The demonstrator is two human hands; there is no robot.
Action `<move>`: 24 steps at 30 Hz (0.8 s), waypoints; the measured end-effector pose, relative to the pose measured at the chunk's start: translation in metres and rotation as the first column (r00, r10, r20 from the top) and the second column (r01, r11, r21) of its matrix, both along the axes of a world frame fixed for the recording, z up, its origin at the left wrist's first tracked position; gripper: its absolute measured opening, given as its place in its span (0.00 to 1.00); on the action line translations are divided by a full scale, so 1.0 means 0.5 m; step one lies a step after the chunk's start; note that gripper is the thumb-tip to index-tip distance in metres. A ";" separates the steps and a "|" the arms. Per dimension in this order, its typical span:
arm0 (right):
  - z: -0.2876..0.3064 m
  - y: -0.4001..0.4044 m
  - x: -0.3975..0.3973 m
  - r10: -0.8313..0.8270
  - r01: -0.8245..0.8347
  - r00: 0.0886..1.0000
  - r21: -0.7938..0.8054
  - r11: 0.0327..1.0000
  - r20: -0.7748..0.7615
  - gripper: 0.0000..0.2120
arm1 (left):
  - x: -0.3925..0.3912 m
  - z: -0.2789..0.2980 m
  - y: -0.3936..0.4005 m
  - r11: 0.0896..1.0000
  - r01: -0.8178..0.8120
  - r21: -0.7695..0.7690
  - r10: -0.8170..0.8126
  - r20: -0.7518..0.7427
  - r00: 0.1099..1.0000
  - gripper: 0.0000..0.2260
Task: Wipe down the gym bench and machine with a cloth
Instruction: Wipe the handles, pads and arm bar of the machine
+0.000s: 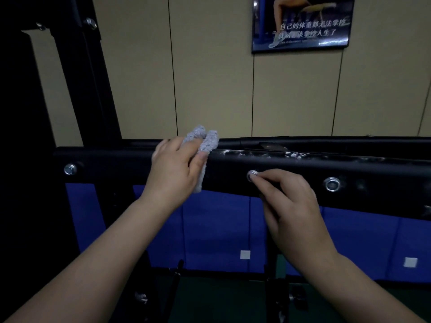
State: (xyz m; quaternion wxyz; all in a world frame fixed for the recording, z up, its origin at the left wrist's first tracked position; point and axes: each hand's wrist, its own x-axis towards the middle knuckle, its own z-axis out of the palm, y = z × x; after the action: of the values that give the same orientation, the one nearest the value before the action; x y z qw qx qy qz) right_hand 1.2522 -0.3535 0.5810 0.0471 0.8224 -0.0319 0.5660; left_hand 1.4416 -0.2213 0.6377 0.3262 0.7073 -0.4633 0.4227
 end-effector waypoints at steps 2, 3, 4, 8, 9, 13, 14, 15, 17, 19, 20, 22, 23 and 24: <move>0.003 0.003 -0.009 0.004 -0.004 1.000 0.014 1.000 0.000 0.25 | -0.010 0.001 -0.009 1.000 0.017 0.008 -0.017 0.005 1.000 0.20; 0.005 0.004 -0.016 0.006 -0.006 1.000 0.021 1.000 0.005 0.24 | -0.016 0.000 -0.012 1.000 0.023 0.008 -0.023 0.006 1.000 0.20; 0.008 0.003 -0.023 0.006 -0.006 1.000 0.026 1.000 0.012 0.23 | -0.021 0.000 -0.016 1.000 0.030 0.006 -0.030 0.007 1.000 0.20; 0.015 -0.008 -0.056 -0.017 0.016 0.999 0.013 1.000 0.037 0.21 | -0.052 0.000 -0.037 0.998 0.062 0.003 -0.062 0.019 0.998 0.19; 0.015 -0.013 -0.065 -0.027 0.026 0.999 0.006 1.000 0.044 0.20 | -0.062 0.000 -0.044 0.997 0.072 0.006 -0.072 0.026 0.997 0.19; 0.010 -0.036 -0.099 -0.060 0.060 0.996 0.007 0.998 0.072 0.18 | -0.101 0.006 -0.066 0.993 0.109 0.036 -0.110 0.039 0.993 0.19; 0.008 -0.042 -0.107 -0.069 0.068 0.994 0.013 0.998 0.081 0.18 | -0.110 0.009 -0.071 0.992 0.118 0.048 -0.120 0.043 0.992 0.19; 0.006 -0.048 -0.115 -0.081 0.079 0.993 0.022 0.997 0.089 0.18 | -0.118 0.013 -0.075 0.990 0.124 0.065 -0.127 0.040 0.991 0.19; 0.002 -0.057 -0.129 -0.110 0.106 0.990 0.043 0.993 0.091 0.19 | -0.132 0.022 -0.081 0.986 0.133 0.103 -0.136 0.021 0.991 0.20; -0.001 -0.061 -0.140 -0.124 0.120 0.989 0.053 0.991 0.078 0.20 | -0.139 0.028 -0.084 0.982 0.135 0.130 -0.137 0.005 0.991 0.22; -0.003 -0.061 -0.143 -0.122 0.118 0.990 0.055 0.991 0.069 0.20 | -0.140 0.031 -0.085 0.981 0.137 0.138 -0.139 0.003 0.990 0.23; -0.005 -0.059 -0.150 -0.110 0.107 0.993 0.060 0.992 0.051 0.19 | -0.142 0.033 -0.086 0.977 0.145 0.155 -0.149 0.018 0.989 0.23; -0.005 -0.058 -0.153 -0.104 0.102 0.994 0.062 0.993 0.041 0.19 | -0.145 0.034 -0.087 0.976 0.145 0.165 -0.152 0.028 0.988 0.23; -0.006 -0.057 -0.155 -0.099 0.097 0.995 0.067 0.993 0.030 0.20 | -0.148 0.033 -0.089 0.975 0.143 0.172 -0.151 0.034 0.988 0.23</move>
State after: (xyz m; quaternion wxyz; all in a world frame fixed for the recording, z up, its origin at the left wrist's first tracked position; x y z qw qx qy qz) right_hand 1.1747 -0.3822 0.5780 0.0470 0.8113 -0.0915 0.5754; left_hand 1.3675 -0.2658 0.6543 0.2844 0.6861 -0.5562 0.3730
